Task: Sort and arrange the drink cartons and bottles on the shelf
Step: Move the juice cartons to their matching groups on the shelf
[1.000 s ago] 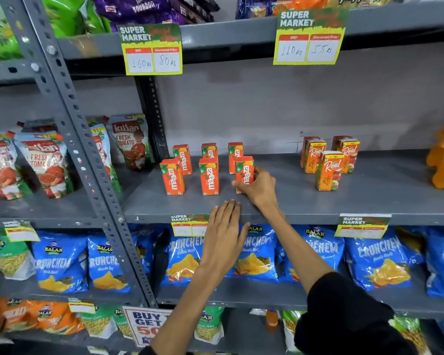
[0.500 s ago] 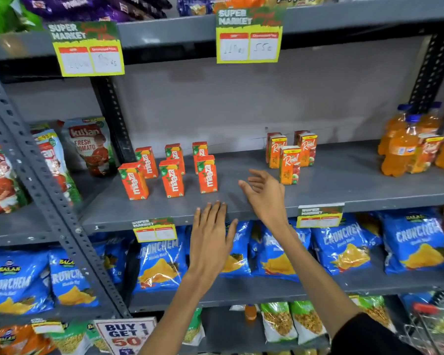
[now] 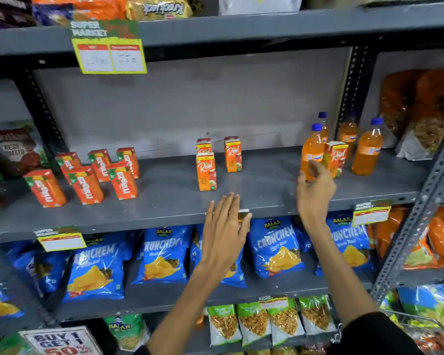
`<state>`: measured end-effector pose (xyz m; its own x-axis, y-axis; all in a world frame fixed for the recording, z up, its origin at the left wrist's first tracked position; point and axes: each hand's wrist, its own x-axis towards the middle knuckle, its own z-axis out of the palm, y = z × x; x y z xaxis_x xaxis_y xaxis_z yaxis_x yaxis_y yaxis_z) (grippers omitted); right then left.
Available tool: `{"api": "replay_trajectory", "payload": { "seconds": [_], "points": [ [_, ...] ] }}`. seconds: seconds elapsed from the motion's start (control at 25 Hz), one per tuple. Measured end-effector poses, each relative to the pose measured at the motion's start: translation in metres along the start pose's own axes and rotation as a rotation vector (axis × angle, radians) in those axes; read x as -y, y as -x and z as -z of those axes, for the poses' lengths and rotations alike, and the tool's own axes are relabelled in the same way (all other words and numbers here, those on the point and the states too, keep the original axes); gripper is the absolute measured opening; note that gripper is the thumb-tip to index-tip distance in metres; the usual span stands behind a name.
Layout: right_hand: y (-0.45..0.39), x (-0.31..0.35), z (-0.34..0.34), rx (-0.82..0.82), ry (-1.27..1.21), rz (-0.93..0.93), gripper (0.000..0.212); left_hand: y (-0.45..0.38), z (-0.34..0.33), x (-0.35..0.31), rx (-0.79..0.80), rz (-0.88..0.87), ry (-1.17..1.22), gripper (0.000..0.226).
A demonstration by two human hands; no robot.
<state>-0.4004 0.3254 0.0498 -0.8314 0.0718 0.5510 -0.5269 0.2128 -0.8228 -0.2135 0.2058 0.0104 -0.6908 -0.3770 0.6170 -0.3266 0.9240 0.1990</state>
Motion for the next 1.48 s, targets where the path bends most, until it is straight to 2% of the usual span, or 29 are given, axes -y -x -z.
{"api": "replay_trajectory", "payload": {
  "seconds": [0.12,0.32,0.44,0.6,0.76,0.96,1.08,1.24,1.48],
  "points": [
    [-0.037,-0.026,0.023,-0.028,0.088,-0.043,0.045,-0.011,-0.017,-0.037,-0.008,-0.042,-0.060,0.055],
    [-0.088,-0.050,0.033,0.124,0.197,-0.081,0.044,-0.022,-0.038,-0.058,0.047,-0.022,-0.110,0.057],
    [-0.099,-0.059,0.030,0.145,0.167,-0.118,0.043,-0.024,-0.044,-0.059,0.050,-0.015,-0.145,0.053],
    [-0.098,-0.065,0.028,0.075,0.111,-0.155,0.042,-0.023,-0.048,-0.056,0.065,-0.025,-0.184,0.049],
    [-0.084,-0.060,0.036,0.024,0.047,-0.215,0.051,-0.024,-0.050,-0.054,0.064,-0.031,-0.198,0.049],
    [-0.037,-0.043,0.046,-0.019,0.002,-0.143,0.053,-0.024,-0.046,-0.049,0.085,-0.034,-0.179,0.052],
    [-0.008,-0.025,0.033,0.059,-0.050,-0.112,0.056,-0.020,-0.037,-0.035,0.081,0.002,-0.163,0.053],
    [0.016,0.008,-0.009,0.252,-0.129,-0.079,0.054,-0.013,-0.022,-0.008,0.080,0.067,-0.155,0.056],
    [0.032,0.039,-0.074,0.434,-0.059,-0.028,0.056,-0.007,-0.014,0.014,0.082,0.085,-0.129,0.056]
  ]
}}
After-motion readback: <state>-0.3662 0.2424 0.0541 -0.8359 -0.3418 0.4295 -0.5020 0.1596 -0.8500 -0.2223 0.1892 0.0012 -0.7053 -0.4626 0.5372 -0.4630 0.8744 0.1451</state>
